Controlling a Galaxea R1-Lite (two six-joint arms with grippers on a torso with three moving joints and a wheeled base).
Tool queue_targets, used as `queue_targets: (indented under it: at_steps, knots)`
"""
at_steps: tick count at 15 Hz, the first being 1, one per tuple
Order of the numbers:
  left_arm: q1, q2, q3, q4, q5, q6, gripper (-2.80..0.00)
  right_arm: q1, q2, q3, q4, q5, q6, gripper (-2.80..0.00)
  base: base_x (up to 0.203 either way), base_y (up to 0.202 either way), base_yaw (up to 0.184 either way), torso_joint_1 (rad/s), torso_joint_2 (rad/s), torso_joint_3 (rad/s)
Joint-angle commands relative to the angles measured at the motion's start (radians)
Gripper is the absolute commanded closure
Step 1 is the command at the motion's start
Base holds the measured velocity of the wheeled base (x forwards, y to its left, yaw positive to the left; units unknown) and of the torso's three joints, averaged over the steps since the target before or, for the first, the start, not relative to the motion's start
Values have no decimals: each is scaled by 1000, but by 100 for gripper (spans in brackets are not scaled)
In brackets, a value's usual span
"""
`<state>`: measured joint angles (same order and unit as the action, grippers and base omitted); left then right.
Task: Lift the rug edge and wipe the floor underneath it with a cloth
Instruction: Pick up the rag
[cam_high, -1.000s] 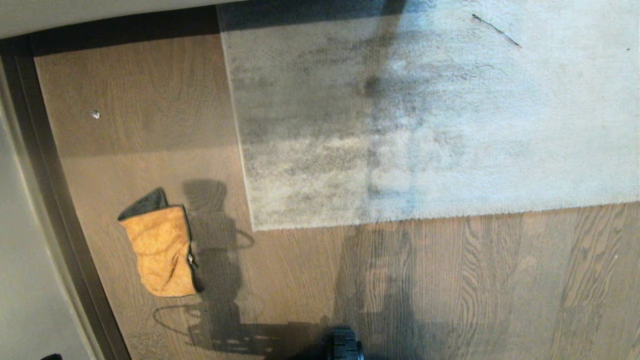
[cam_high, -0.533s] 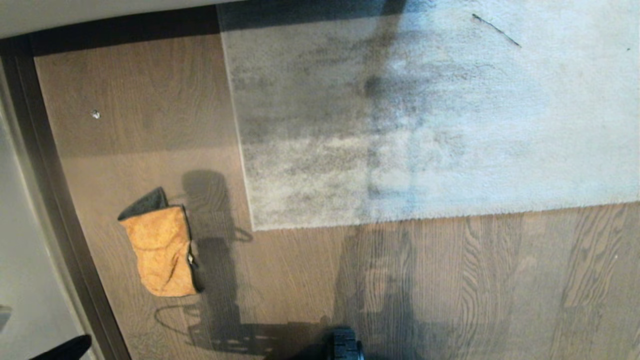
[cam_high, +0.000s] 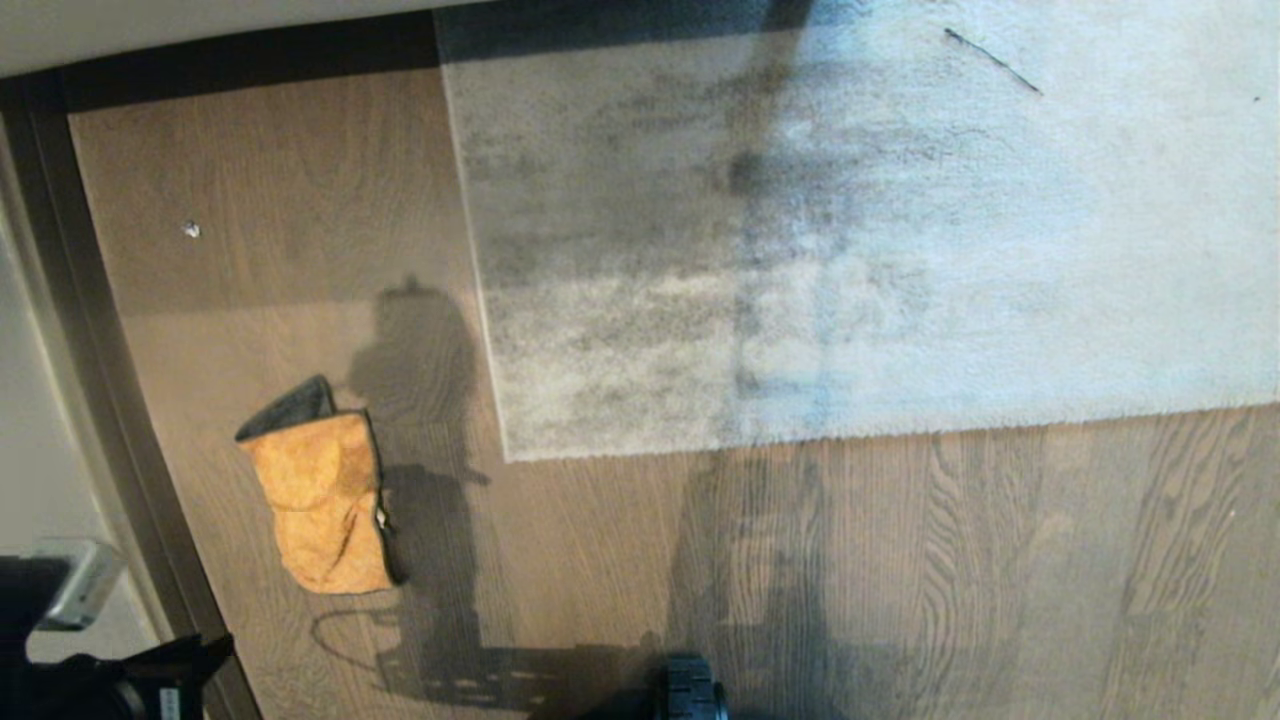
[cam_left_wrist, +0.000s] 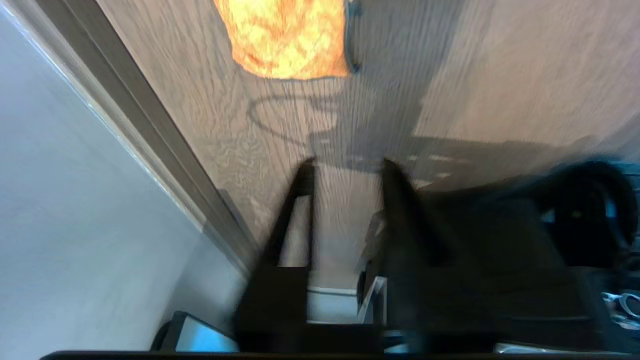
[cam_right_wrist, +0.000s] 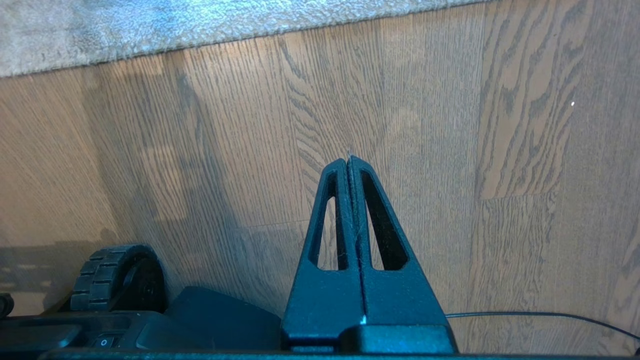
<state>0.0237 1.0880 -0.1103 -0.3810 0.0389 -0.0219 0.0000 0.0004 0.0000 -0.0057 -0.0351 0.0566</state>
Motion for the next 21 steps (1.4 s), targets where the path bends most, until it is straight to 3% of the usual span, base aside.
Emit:
queue_targets:
  at_steps: [1, 5, 8, 21]
  knots:
    - [10, 117, 33, -62, 1, -1, -280, 0, 0, 0, 0, 0, 0, 0, 0, 0, 0, 0, 0, 0]
    - [43, 238, 45, -125, -4, -3, -280, 0, 0, 0, 0, 0, 0, 0, 0, 0, 0, 0, 0, 0]
    - [52, 351, 48, -237, -18, -4, -280, 0, 0, 0, 0, 0, 0, 0, 0, 0, 0, 0, 0, 0]
    - [55, 834, 49, -954, -87, -4, -280, 0, 0, 0, 0, 0, 0, 0, 0, 0, 0, 0, 0, 0]
